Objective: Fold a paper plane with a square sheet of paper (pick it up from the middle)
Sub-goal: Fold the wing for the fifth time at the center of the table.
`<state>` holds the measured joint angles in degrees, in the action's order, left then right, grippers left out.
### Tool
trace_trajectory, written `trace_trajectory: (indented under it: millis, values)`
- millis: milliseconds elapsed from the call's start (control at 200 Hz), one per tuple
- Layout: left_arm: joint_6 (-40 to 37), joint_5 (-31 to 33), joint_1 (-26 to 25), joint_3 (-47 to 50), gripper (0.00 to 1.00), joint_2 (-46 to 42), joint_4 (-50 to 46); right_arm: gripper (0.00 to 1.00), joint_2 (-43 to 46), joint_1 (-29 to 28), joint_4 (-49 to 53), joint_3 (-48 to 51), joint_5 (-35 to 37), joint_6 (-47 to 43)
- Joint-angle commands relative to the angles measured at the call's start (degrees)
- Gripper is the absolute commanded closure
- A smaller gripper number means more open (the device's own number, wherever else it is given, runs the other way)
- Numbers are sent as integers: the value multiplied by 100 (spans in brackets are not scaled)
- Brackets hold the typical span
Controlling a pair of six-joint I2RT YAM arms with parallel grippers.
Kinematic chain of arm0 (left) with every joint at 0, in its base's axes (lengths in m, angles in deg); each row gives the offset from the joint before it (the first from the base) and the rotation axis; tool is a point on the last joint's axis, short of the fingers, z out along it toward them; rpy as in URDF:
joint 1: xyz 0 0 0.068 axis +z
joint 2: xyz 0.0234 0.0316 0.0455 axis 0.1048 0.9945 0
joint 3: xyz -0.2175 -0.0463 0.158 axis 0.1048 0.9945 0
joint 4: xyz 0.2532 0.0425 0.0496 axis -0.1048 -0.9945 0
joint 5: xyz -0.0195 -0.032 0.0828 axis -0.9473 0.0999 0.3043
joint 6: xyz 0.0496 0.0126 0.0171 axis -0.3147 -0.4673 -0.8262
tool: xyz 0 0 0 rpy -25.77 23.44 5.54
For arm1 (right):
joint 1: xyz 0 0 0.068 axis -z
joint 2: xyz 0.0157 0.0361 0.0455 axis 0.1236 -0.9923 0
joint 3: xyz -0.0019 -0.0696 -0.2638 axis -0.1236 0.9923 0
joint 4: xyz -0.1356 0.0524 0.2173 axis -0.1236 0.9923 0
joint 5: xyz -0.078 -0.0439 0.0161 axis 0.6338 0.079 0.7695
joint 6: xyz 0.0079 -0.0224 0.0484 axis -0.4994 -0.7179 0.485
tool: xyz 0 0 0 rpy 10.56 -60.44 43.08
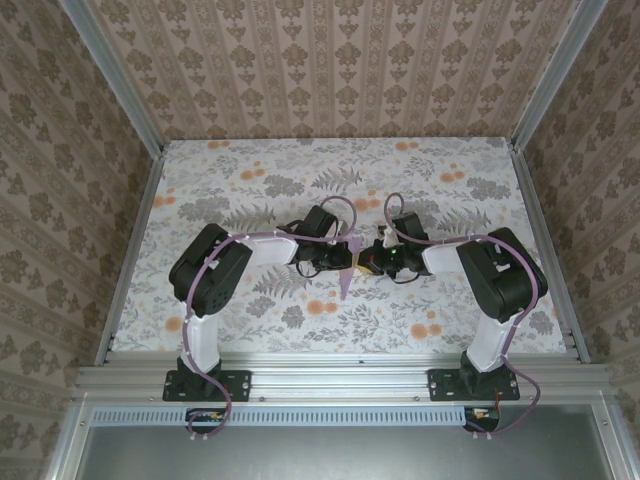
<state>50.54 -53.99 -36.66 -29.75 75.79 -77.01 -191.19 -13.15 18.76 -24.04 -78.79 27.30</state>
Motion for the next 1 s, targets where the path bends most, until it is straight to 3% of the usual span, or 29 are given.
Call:
trace_trajectory:
  millis: [0,995]
  values:
    - [-99,260,15,104,91,126,-139,98,27,-69,-60,-74,-118,66]
    - [63,-42,14,52,82,-628,-18,99,-584,-162,1162,-612,584,-517]
